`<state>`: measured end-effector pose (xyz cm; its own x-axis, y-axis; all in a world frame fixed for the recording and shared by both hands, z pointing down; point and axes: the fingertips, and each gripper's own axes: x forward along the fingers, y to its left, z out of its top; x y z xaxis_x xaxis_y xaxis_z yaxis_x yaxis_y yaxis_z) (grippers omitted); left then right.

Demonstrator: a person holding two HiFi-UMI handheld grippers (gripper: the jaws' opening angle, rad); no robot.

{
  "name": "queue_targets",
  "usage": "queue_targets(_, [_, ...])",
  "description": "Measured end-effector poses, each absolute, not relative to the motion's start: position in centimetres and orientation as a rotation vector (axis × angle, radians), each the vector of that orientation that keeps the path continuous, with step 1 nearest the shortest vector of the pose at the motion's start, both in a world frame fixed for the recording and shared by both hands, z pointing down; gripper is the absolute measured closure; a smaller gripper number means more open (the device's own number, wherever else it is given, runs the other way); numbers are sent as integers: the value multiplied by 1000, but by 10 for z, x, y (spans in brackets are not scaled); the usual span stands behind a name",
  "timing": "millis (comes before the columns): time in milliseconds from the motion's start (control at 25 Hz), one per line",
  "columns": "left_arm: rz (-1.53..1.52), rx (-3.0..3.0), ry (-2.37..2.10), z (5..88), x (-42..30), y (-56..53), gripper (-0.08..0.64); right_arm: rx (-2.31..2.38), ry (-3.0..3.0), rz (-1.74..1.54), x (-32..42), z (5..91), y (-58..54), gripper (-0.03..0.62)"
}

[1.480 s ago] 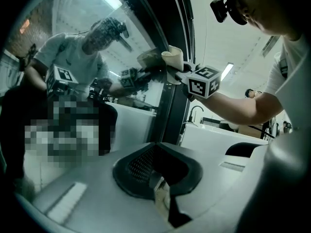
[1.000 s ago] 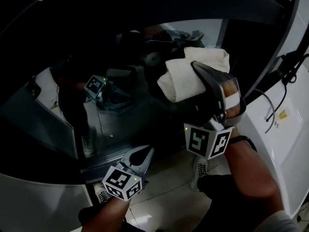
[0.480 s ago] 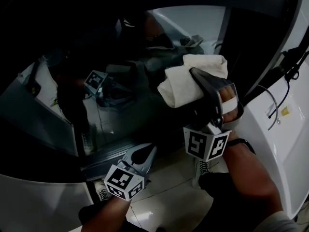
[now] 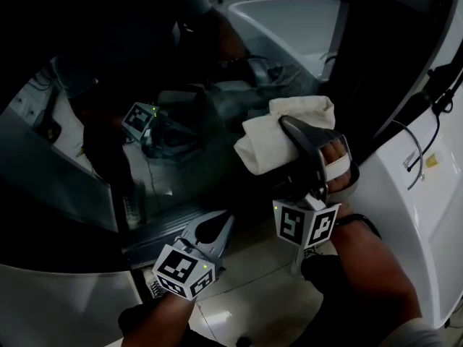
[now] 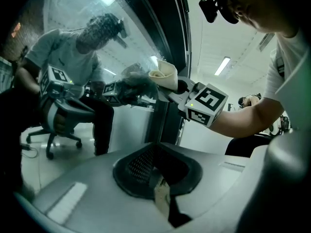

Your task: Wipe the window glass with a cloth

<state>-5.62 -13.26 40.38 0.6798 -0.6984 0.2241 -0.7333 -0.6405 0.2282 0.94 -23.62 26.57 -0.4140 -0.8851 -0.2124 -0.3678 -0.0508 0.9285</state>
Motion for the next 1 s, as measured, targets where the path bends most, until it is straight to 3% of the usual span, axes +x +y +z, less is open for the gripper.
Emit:
queue_targets(640, [178,2577,-1115,405,-55,-134,545,1267,-1815,-1407,6,297,-236,511])
queue_targets(1000, [146,2607,-1113,447,-56,-125,545,1249,-1818,-1392,2,351,-225,511])
